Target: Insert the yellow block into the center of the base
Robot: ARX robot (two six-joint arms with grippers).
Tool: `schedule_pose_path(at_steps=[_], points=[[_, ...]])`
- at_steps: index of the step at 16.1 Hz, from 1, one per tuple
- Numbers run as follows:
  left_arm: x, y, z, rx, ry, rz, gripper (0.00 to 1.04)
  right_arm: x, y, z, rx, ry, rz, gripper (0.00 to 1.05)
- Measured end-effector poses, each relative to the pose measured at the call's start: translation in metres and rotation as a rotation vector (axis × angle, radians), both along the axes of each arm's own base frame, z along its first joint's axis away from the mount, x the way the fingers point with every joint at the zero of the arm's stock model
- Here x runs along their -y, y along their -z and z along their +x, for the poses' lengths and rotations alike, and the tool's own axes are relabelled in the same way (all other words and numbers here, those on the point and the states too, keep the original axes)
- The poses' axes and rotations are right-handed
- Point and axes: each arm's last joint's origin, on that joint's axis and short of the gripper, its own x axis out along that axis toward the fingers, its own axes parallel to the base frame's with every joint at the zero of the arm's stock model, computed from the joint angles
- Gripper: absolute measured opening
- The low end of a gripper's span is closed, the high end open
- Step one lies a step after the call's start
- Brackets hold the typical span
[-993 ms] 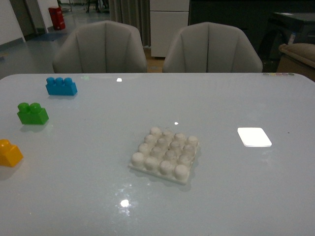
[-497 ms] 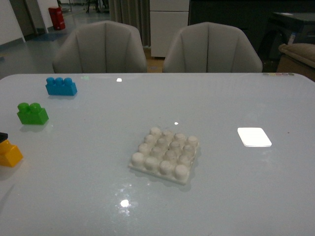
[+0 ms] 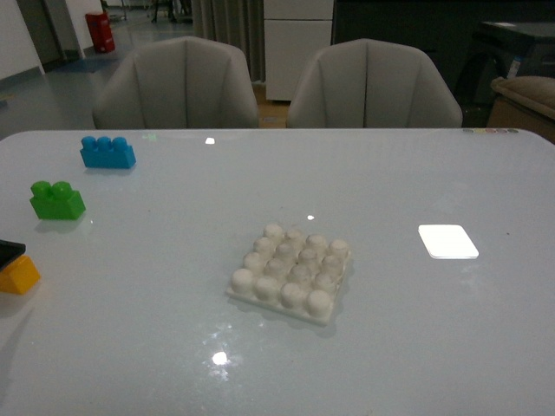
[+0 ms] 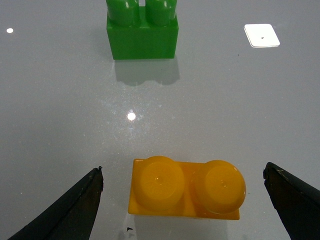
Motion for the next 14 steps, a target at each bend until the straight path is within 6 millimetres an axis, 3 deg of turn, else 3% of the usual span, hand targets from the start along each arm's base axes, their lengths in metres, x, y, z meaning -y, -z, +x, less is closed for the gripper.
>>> schedule_pose_path(at_steps=[8,9,10,11,12,13,14], points=[[0.006,0.008,0.002,0.011,0.006,0.004,0.96,0.000,0.000,0.000,0.000,0.000,0.000,0.98],[0.006,0.009,0.002,0.009,0.004,0.005,0.90,0.000,0.000,0.000,0.000,0.000,0.000,0.98],[0.007,0.010,0.003,0.011,-0.003,0.014,0.71,0.000,0.000,0.000,0.000,0.000,0.000,0.98],[0.009,0.010,0.002,0.018,-0.004,0.022,0.59,0.000,0.000,0.000,0.000,0.000,0.000,0.98],[0.019,0.007,-0.004,0.018,-0.005,0.026,0.59,0.000,0.000,0.000,0.000,0.000,0.000,0.98],[0.055,-0.029,-0.013,0.096,0.032,0.028,0.59,0.000,0.000,0.000,0.000,0.000,0.000,0.98],[0.109,-0.059,-0.023,0.170,0.087,0.026,0.59,0.000,0.000,0.000,0.000,0.000,0.000,0.98]])
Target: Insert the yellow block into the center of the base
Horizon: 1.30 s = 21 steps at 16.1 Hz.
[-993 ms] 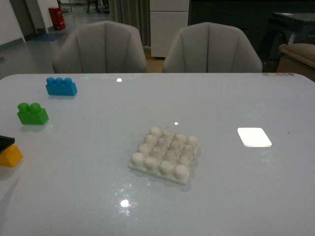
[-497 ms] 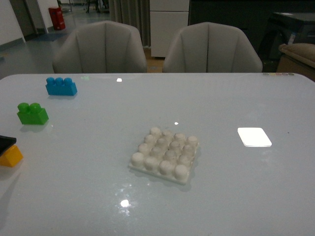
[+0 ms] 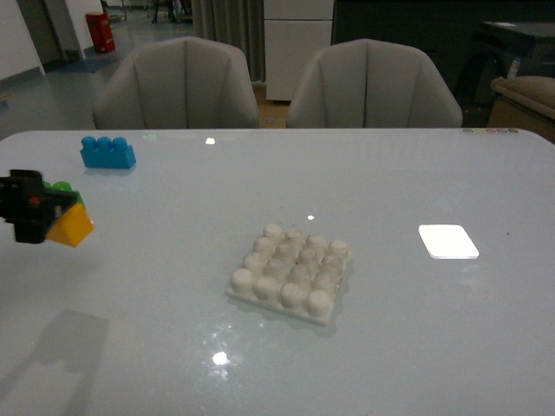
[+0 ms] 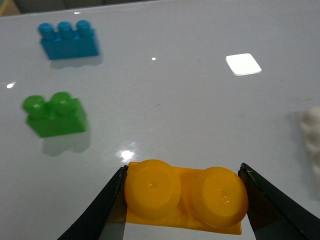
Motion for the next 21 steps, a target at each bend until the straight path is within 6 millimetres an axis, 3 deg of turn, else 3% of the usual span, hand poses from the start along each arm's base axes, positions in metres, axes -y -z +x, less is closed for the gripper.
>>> schedule_pose_path(at_steps=[4,6,8,12,15,21], points=[[0.078,-0.007,-0.011,-0.007,0.093,-0.022,0.59,0.000,0.000,0.000,0.000,0.000,0.000,0.98],[0.131,-0.007,-0.015,-0.007,0.172,-0.041,0.59,0.000,0.000,0.000,0.000,0.000,0.000,0.98],[0.149,-0.005,-0.013,-0.006,0.190,-0.053,0.59,0.000,0.000,0.000,0.000,0.000,0.000,0.98],[0.166,-0.001,-0.011,-0.014,0.195,-0.066,0.59,0.000,0.000,0.000,0.000,0.000,0.000,0.98],[0.192,0.014,-0.014,-0.050,0.170,-0.072,0.59,0.000,0.000,0.000,0.000,0.000,0.000,0.98],[0.221,0.033,0.004,-0.075,0.112,-0.093,0.59,0.000,0.000,0.000,0.000,0.000,0.000,0.98]])
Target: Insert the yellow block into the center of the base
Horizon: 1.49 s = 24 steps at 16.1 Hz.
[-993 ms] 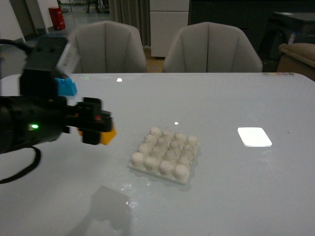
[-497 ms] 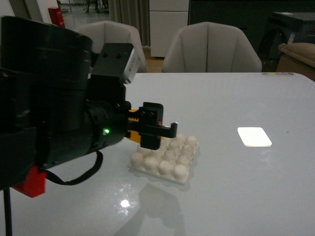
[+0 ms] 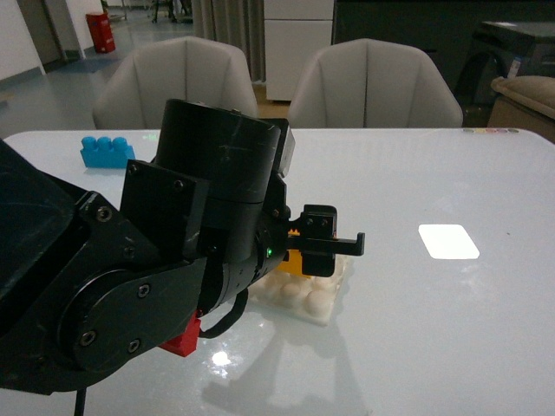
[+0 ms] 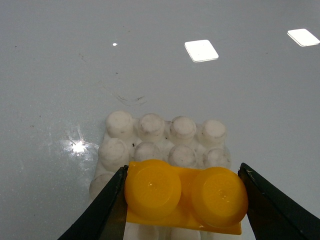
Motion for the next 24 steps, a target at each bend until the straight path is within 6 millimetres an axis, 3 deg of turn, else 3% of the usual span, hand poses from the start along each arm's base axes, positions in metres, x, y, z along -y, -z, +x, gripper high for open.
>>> schedule_pose_path(at_steps=[7,19,20,23,24], points=[[0.007,0.010,0.010,-0.010,0.010,0.016,0.59,0.000,0.000,0.000,0.000,0.000,0.000,0.98],[0.000,0.024,0.023,-0.064,0.007,0.051,0.58,0.000,0.000,0.000,0.000,0.000,0.000,0.98],[0.001,0.026,0.024,-0.073,0.006,0.050,0.64,0.000,0.000,0.000,0.000,0.000,0.000,0.98],[-0.001,0.026,0.027,-0.079,0.003,0.042,0.97,0.000,0.000,0.000,0.000,0.000,0.000,0.98],[-0.003,0.024,0.028,-0.076,-0.001,0.038,0.99,0.000,0.000,0.000,0.000,0.000,0.000,0.98]])
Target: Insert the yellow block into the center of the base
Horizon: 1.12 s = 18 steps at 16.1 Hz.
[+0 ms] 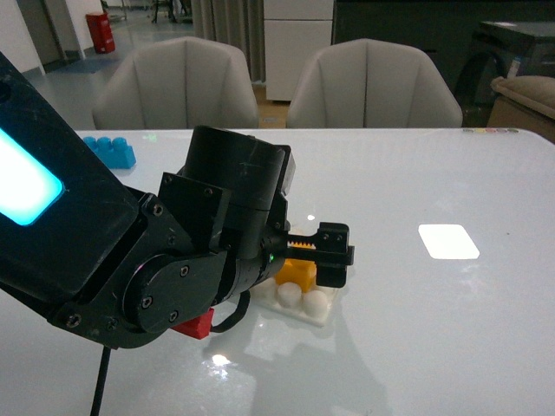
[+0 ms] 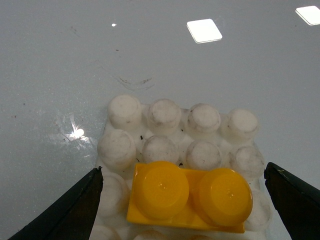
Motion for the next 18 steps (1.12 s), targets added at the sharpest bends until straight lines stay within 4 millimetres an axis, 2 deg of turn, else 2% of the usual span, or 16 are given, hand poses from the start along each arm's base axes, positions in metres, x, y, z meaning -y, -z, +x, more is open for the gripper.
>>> schedule_pose_path(at_steps=[2,5,7,9,11,12,13,14,15,16,18], points=[[-0.005,-0.010,0.003,0.019,-0.011,-0.019,0.98,0.000,0.000,0.000,0.000,0.000,0.000,0.98],[-0.017,-0.052,0.000,0.107,-0.014,-0.094,0.98,0.000,0.000,0.000,0.000,0.000,0.000,0.98],[-0.028,-0.089,-0.020,0.224,-0.004,-0.155,0.98,0.000,0.000,0.000,0.000,0.000,0.000,0.98],[-0.045,-0.124,-0.050,0.361,0.009,-0.197,0.98,0.000,0.000,0.000,0.000,0.000,0.000,0.98],[-0.072,-0.142,-0.083,0.413,-0.025,-0.186,0.98,0.000,0.000,0.000,0.000,0.000,0.000,0.98],[-0.088,-0.143,-0.095,0.502,-0.146,-0.146,0.91,0.000,0.000,0.000,0.000,0.000,0.000,0.98],[-0.114,-0.137,-0.114,0.564,-0.280,-0.083,0.78,0.000,0.000,0.000,0.000,0.000,0.000,0.98],[-0.140,-0.124,-0.134,0.593,-0.336,-0.050,0.65,0.000,0.000,0.000,0.000,0.000,0.000,0.98],[-0.154,-0.111,-0.148,0.559,-0.357,-0.015,0.55,0.000,0.000,0.000,0.000,0.000,0.000,0.98],[-0.160,-0.099,-0.159,0.515,-0.334,0.010,0.44,0.000,0.000,0.000,0.000,0.000,0.000,0.98],[-0.171,-0.091,-0.175,0.522,-0.320,0.006,0.18,0.000,0.000,0.000,0.000,0.000,0.000,0.98]])
